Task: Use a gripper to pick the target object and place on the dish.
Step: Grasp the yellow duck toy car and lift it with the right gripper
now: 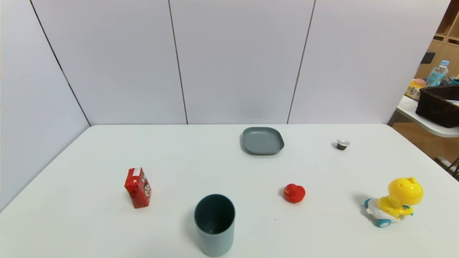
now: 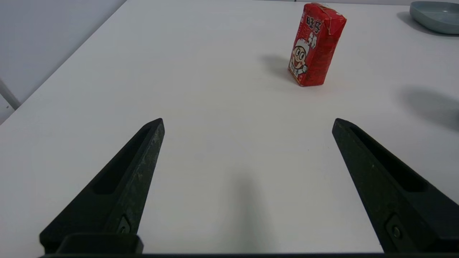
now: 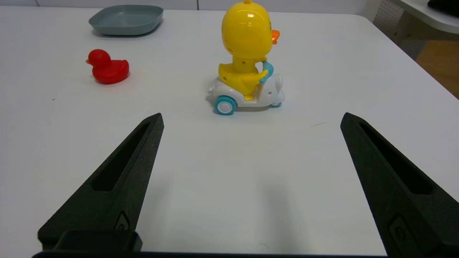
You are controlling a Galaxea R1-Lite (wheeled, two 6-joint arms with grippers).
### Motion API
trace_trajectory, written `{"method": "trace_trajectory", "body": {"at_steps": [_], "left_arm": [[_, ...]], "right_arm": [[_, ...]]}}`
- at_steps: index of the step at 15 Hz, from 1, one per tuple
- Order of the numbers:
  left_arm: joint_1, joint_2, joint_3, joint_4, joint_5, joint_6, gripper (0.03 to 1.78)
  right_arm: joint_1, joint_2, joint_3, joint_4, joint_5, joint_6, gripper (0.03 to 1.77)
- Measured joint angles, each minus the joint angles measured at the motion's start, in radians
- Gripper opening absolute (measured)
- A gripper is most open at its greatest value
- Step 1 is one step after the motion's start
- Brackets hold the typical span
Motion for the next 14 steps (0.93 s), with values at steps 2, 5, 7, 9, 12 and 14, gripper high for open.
{"method": "trace_trajectory", "body": {"at_steps": [2,5,7,9,12,14], "left_arm": [[0.0,0.0,0.0,0.0,0.0,0.0,1.69],[0.0,0.0,0.0,0.0,0.001,0.0,1.69],[0.0,0.0,0.0,0.0,0.0,0.0,1.69],[0.0,0.0,0.0,0.0,0.001,0.0,1.69],[0.0,0.0,0.0,0.0,0.001,0.0,1.69],[0.0,0.0,0.0,0.0,0.001,0.0,1.69]], "right_arm": [[0.0,0.0,0.0,0.0,0.0,0.001,1.71],[0.0,0.004,0.0,0.0,-0.005,0.012,1.71],[0.0,0.018,0.0,0.0,-0.016,0.025,1.71],[0.0,0.039,0.0,0.0,-0.021,0.029,1.71],[0.0,0.085,0.0,0.0,-0.021,0.028,1.71],[0.001,0.114,0.0,0.001,-0.02,0.021,1.71]]}}
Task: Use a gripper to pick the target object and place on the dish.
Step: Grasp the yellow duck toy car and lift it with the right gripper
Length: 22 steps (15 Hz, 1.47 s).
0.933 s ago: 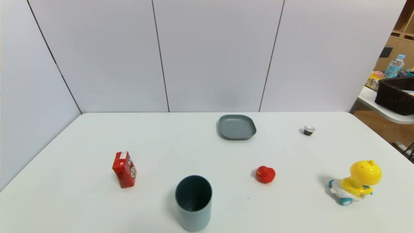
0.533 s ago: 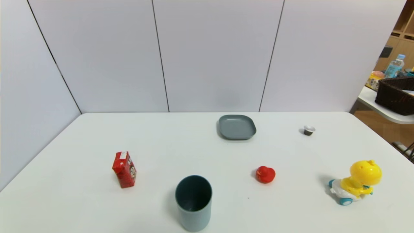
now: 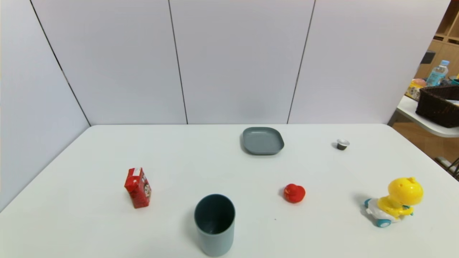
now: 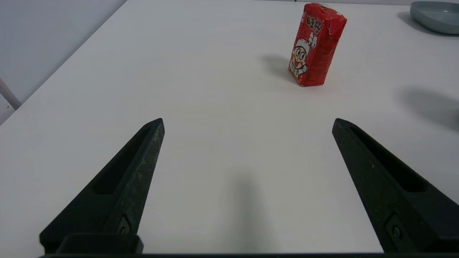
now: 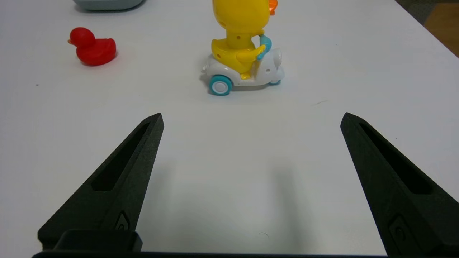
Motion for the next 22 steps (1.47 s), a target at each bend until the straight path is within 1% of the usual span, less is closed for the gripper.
{"method": "trace_trajectory", "body": {"at_steps": [3,6,11,13,15,22], "left_arm": [[0.0,0.0,0.0,0.0,0.0,0.0,1.69],[0.0,0.0,0.0,0.0,0.001,0.0,1.69],[0.0,0.0,0.0,0.0,0.0,0.0,1.69],[0.0,0.0,0.0,0.0,0.0,0.0,1.69],[0.0,0.0,0.0,0.0,-0.001,0.0,1.69],[0.0,0.0,0.0,0.0,0.0,0.0,1.69]], "right_arm": [[0.007,0.053,0.0,-0.006,0.0,-0.009,1.71],[0.014,0.114,-0.01,-0.072,0.007,-0.013,1.71],[0.04,0.206,-0.036,-0.107,0.001,-0.014,1.71],[0.047,0.254,-0.048,-0.152,0.0,-0.013,1.71],[0.049,0.301,-0.043,-0.223,-0.001,-0.017,1.71],[0.04,0.419,-0.023,-0.241,-0.016,-0.014,1.71]]}}
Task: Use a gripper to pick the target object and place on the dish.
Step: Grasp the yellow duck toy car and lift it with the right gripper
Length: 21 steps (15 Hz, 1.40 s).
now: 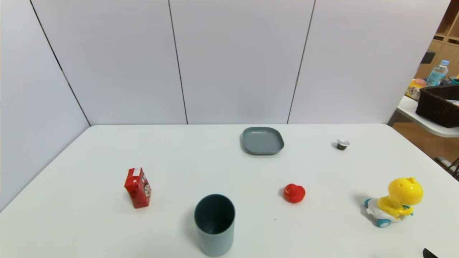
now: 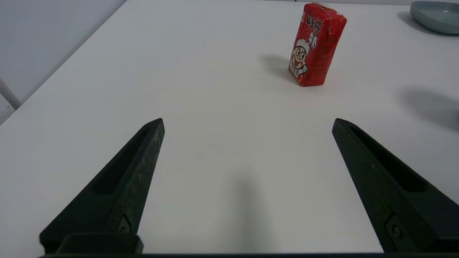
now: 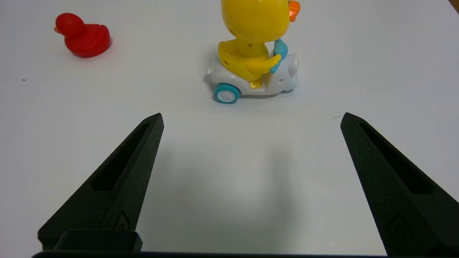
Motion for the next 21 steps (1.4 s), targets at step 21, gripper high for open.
{"method": "trace_trajectory", "body": {"at_steps": [21], "left_arm": [[0.0,0.0,0.0,0.0,0.001,0.0,1.69]], "right_arm": [[-0.006,0.396,-0.033,-0.232,0.01,0.001,1.71]]}}
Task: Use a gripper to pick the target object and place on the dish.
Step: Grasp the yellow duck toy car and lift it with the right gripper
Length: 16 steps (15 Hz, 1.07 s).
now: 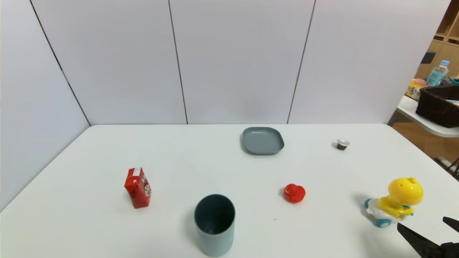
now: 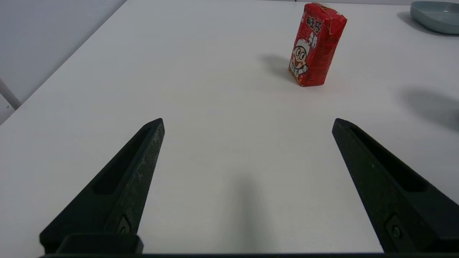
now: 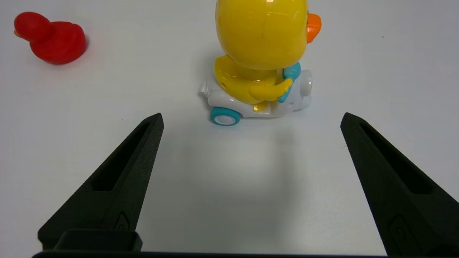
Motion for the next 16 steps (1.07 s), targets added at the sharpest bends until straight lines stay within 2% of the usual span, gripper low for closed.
{"method": "trace_trajectory", "body": {"at_steps": [5,12,16], "left_arm": [[0.0,0.0,0.0,0.0,0.0,0.0,1.69],[0.0,0.0,0.0,0.0,0.0,0.0,1.69],[0.0,0.0,0.0,0.0,0.0,0.0,1.69]], "right_arm": [[-0.002,0.054,0.007,-0.042,-0.001,0.0,1.71],[-0.003,0.029,0.034,-0.063,-0.005,-0.048,1.71],[0.011,0.027,0.035,-0.082,-0.028,-0.062,1.71]]}}
